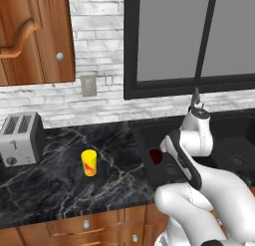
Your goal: Move any existing items from the left basin to the right basin for drying. Then move the cup from the counter to the left basin of the sink for washing.
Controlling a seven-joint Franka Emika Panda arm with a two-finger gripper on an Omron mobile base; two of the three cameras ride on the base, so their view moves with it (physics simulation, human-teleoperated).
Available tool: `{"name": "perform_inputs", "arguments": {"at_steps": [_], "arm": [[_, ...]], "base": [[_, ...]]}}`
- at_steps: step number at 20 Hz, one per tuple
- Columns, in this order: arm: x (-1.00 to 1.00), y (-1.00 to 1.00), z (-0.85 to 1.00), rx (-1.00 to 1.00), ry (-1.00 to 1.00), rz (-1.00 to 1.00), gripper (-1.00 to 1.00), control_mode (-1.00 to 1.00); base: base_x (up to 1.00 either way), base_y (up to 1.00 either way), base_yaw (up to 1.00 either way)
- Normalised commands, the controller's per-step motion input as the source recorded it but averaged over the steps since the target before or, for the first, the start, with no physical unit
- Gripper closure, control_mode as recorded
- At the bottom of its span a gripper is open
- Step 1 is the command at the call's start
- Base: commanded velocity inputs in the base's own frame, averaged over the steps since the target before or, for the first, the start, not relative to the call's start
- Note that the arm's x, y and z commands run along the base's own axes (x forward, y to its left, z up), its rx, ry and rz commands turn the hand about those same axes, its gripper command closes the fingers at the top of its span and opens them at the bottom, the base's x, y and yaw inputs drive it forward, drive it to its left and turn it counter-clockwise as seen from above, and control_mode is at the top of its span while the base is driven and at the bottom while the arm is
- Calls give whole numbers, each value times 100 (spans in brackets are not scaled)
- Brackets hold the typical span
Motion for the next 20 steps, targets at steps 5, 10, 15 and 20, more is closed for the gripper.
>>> {"name": "perform_inputs", "arguments": {"at_steps": [5,10,15,20], "arm": [[9,0,-14,0,0,0,-100,-100],[8,0,-12,0,0,0,-100,-100],[19,0,-3,0,0,0,-100,-100],[32,0,-2,0,1,0,-100,-100]], "base": [[0,0,0],[0,0,0],[0,0,0],[0,0,0]]}}
